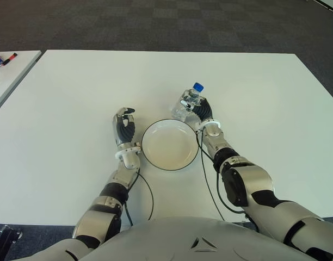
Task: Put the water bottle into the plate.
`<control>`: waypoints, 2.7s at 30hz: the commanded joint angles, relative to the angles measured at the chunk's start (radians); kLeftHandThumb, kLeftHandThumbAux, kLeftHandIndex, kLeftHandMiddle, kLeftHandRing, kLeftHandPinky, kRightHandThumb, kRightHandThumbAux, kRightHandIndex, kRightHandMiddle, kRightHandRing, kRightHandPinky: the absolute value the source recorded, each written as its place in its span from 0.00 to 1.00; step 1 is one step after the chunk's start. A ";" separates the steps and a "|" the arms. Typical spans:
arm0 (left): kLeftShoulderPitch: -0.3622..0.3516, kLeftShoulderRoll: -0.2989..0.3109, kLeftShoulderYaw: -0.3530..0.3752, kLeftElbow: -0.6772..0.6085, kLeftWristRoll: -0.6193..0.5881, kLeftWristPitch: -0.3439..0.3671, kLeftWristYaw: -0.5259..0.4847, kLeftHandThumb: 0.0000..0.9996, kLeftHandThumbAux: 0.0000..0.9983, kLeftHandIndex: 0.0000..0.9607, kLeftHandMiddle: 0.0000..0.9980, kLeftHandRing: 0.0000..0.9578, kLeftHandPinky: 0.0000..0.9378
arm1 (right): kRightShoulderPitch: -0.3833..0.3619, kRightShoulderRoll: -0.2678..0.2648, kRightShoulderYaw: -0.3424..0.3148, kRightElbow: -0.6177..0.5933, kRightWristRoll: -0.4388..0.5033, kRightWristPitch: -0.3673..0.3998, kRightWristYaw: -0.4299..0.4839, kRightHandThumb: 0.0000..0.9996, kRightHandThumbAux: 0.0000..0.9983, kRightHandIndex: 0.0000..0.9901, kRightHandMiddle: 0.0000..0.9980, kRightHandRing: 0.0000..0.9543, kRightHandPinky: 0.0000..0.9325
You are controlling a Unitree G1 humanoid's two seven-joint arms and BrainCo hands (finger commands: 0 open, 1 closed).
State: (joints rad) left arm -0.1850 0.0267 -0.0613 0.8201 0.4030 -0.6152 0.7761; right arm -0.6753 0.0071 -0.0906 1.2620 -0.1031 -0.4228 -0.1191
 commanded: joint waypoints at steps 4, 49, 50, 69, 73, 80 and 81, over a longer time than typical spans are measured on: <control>0.010 0.007 -0.006 0.019 -0.005 0.024 -0.026 0.84 0.67 0.48 0.42 0.39 0.43 | 0.001 0.009 -0.009 -0.009 0.017 -0.019 -0.004 0.86 0.67 0.42 0.54 0.93 0.93; 0.000 0.016 -0.003 0.056 -0.014 -0.004 -0.043 0.84 0.68 0.49 0.41 0.36 0.40 | 0.100 0.026 0.031 -0.311 0.041 -0.202 0.050 0.86 0.67 0.41 0.54 0.92 0.91; 0.000 0.014 -0.002 0.057 -0.014 -0.008 -0.038 0.84 0.68 0.49 0.41 0.36 0.40 | 0.106 0.027 0.031 -0.323 0.041 -0.204 0.053 0.86 0.67 0.41 0.54 0.92 0.91; -0.002 0.008 -0.002 0.058 -0.021 0.003 -0.051 0.84 0.68 0.49 0.41 0.35 0.39 | 0.187 0.029 0.044 -0.520 0.041 -0.174 0.075 0.86 0.67 0.41 0.54 0.92 0.92; -0.003 0.009 -0.002 0.058 -0.023 0.005 -0.055 0.84 0.68 0.49 0.41 0.36 0.40 | 0.198 0.029 0.050 -0.549 0.034 -0.166 0.072 0.86 0.67 0.41 0.54 0.92 0.92; -0.004 0.009 -0.003 0.063 -0.014 -0.010 -0.029 0.84 0.68 0.48 0.42 0.37 0.42 | 0.215 0.027 0.058 -0.583 0.031 -0.152 0.075 0.86 0.67 0.41 0.54 0.92 0.91; -0.004 0.009 -0.003 0.064 -0.016 -0.011 -0.033 0.84 0.68 0.49 0.42 0.37 0.42 | 0.220 0.027 0.061 -0.592 0.028 -0.150 0.074 0.86 0.67 0.41 0.54 0.92 0.91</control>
State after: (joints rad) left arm -0.2056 0.0289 -0.0605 0.8560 0.3844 -0.6319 0.7377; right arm -0.4665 0.0326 -0.0389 0.6987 -0.0769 -0.5844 -0.0433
